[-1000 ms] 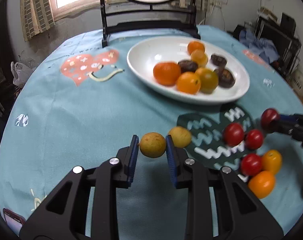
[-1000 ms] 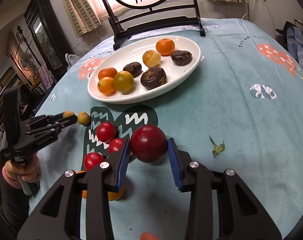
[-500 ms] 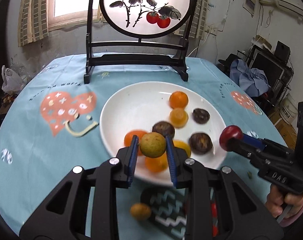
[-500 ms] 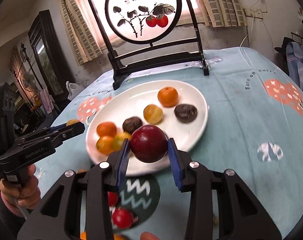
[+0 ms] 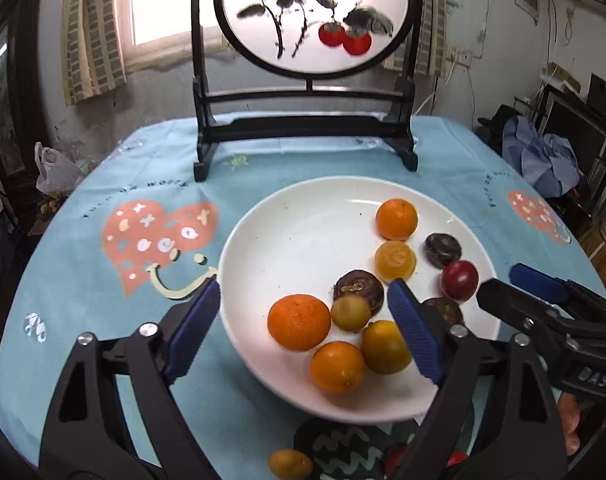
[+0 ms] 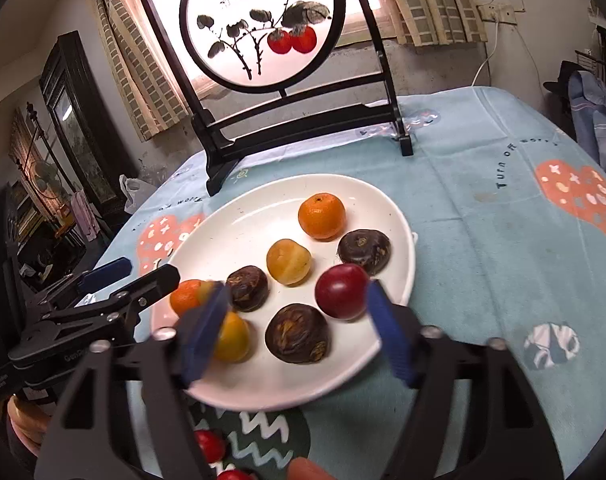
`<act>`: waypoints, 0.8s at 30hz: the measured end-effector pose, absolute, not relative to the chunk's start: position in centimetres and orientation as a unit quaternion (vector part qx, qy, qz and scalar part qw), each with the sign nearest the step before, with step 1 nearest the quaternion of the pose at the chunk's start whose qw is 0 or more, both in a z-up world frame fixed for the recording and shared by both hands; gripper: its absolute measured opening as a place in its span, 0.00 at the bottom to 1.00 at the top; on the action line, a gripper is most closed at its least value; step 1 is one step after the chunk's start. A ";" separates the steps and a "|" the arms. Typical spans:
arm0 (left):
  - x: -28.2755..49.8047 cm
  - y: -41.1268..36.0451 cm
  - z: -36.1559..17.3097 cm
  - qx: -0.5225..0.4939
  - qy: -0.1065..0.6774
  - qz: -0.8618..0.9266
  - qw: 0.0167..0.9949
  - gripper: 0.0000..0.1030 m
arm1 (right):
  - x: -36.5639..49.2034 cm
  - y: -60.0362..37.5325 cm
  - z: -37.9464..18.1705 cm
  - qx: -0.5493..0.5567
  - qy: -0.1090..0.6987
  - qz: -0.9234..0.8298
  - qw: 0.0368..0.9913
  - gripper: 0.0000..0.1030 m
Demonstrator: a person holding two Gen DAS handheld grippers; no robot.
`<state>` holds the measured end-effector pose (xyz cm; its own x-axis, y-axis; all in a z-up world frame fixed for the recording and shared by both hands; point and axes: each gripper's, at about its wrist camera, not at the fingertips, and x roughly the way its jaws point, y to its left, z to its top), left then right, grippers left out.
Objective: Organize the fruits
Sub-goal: 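Lower the tomato and yellow-green fruit onto the white plate and open both tools, then grasp a yellow citrus with the right tool while the left tool grasps an orange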
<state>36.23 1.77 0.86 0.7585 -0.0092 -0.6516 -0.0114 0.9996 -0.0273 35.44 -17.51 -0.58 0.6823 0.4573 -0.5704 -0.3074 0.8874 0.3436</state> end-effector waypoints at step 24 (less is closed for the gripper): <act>22.0 7.0 -2.5 -0.078 0.365 0.022 0.928 0.97 | 23.2 -17.3 -4.7 0.046 0.427 0.286 0.857 0.75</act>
<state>21.99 6.98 -2.51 0.7332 -0.0158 -0.6798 -0.0987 0.9867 -0.1293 23.21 -17.25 -4.69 0.4722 0.5286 -0.7054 -0.4503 0.8326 0.3225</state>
